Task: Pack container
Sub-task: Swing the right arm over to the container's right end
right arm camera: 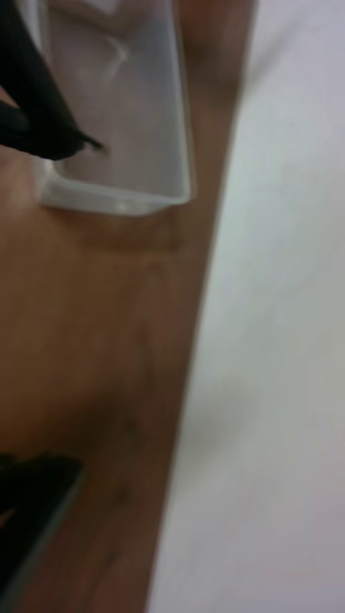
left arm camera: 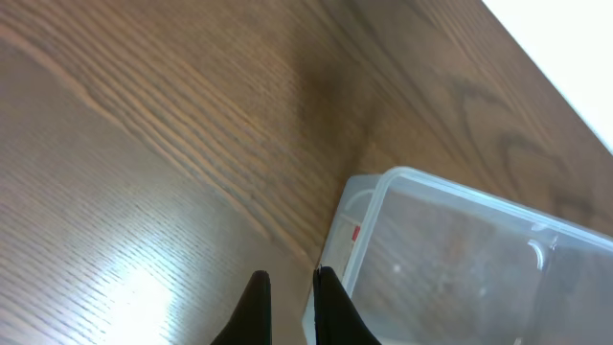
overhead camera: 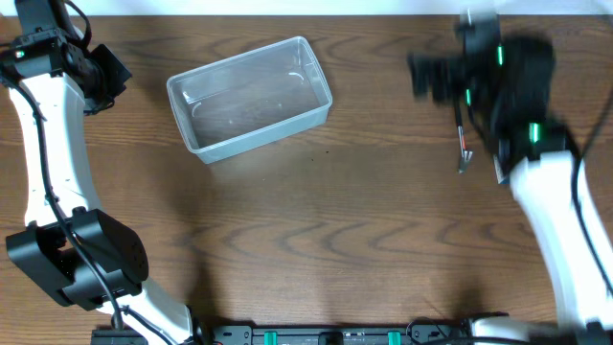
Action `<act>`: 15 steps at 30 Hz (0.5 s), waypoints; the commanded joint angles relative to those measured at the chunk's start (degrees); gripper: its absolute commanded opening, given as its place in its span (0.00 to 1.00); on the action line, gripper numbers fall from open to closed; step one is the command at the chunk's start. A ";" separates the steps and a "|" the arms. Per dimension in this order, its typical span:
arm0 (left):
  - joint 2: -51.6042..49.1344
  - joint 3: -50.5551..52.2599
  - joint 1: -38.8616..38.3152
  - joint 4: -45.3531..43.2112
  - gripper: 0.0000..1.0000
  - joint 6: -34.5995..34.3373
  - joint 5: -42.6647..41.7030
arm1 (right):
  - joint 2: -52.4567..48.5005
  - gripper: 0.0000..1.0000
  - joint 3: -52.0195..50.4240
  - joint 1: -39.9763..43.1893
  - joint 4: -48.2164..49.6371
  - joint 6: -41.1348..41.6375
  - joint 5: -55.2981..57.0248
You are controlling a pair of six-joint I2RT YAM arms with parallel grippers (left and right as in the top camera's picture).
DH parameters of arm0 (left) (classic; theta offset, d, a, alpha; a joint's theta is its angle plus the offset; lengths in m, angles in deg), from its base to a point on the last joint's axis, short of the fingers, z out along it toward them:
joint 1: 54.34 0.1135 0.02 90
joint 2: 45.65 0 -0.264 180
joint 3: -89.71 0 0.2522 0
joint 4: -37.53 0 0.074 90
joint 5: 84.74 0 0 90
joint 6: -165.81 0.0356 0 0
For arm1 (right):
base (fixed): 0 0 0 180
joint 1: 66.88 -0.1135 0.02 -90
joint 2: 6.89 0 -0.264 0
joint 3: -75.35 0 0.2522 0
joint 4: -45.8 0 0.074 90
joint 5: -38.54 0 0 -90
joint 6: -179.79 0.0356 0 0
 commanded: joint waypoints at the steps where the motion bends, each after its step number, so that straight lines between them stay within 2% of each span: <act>1: 0.17 -0.94 0.81 0.74 0.06 -9.27 0.55 | -9.38 0.99 17.64 -0.11 -8.02 -0.76 -2.49; 4: 0.15 -0.94 1.31 1.33 0.06 -13.14 -0.33 | -15.28 0.99 26.80 -0.17 -11.04 -0.76 -1.77; 6: 0.17 -0.94 1.38 1.33 0.06 -13.07 -2.05 | -17.14 0.99 28.57 -0.15 -10.08 1.29 -3.02; 9: 0.17 -0.94 1.36 1.25 0.06 -10.54 -3.06 | -17.53 0.99 28.52 -0.15 -9.81 5.38 -5.11; 12: 0.15 -0.83 1.36 1.31 0.06 -8.09 -2.84 | -17.53 0.99 28.52 -0.15 -9.64 5.40 -5.31; 15: 0.15 -0.50 1.42 1.25 0.07 -8.13 -2.62 | -17.57 0.86 28.52 -0.59 -9.79 2.97 -7.15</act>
